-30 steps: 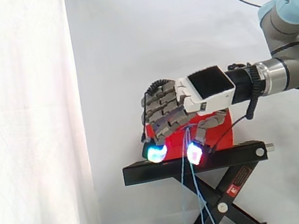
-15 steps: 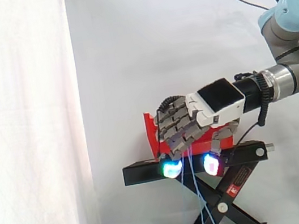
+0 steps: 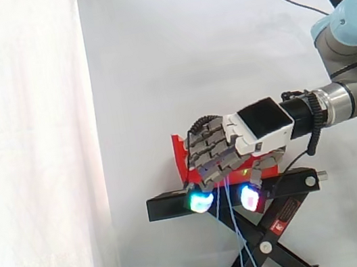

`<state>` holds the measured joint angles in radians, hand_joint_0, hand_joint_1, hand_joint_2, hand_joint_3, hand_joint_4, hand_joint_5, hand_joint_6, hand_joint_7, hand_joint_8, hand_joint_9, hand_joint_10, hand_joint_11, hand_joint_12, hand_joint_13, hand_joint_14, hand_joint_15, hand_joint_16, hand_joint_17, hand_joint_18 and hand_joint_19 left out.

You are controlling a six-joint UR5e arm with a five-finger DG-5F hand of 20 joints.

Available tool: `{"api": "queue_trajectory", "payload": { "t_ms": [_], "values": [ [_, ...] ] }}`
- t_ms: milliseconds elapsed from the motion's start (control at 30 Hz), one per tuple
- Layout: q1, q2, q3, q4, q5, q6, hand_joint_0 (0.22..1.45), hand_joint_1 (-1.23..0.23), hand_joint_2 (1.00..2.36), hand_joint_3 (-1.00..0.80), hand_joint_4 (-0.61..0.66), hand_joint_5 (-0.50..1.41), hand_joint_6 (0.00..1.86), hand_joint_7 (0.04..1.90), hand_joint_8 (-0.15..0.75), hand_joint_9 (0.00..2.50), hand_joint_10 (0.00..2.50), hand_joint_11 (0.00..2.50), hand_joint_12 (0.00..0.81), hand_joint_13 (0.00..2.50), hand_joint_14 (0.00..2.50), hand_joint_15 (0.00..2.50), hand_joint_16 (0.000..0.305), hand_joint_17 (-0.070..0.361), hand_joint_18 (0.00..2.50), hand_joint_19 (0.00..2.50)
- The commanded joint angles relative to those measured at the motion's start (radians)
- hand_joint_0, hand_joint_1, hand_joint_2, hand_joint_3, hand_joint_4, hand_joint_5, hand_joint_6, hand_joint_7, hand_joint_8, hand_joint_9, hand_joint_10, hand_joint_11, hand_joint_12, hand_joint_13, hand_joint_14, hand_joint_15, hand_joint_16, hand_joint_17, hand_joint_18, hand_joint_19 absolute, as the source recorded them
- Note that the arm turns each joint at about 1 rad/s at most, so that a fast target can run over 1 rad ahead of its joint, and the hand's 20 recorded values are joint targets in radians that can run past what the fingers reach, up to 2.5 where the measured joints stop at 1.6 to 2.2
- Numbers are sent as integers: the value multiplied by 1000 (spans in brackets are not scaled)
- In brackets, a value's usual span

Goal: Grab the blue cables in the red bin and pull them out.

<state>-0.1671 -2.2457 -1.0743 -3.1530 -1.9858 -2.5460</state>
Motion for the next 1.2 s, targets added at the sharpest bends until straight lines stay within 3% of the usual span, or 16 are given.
{"api": "queue_trajectory", "payload": {
  "t_ms": [0,200,600,867,1167],
  "values": [
    [-2,0,-1,11,-1,-1,687,-1091,1000,-1000,74,566,3,693,262,639,18,1204,380,529,19,558,50,112,366,381],
    [-6,0,-1,51,-19,-4,688,-1090,1000,-1000,73,561,3,682,262,639,16,1193,380,527,20,556,50,112,365,382],
    [-9,0,-1,77,-19,-4,692,-1089,1000,-1000,65,590,2,739,262,642,16,1196,378,526,20,548,49,111,367,382],
    [-12,0,-9,105,-19,-4,694,-1078,1000,-1000,59,614,134,696,264,662,16,1190,376,537,20,548,49,110,370,382],
    [-15,0,-9,139,-25,-4,694,-1076,1000,-1000,68,636,10,733,261,664,16,1191,376,538,19,555,49,111,370,382]
  ]
}}
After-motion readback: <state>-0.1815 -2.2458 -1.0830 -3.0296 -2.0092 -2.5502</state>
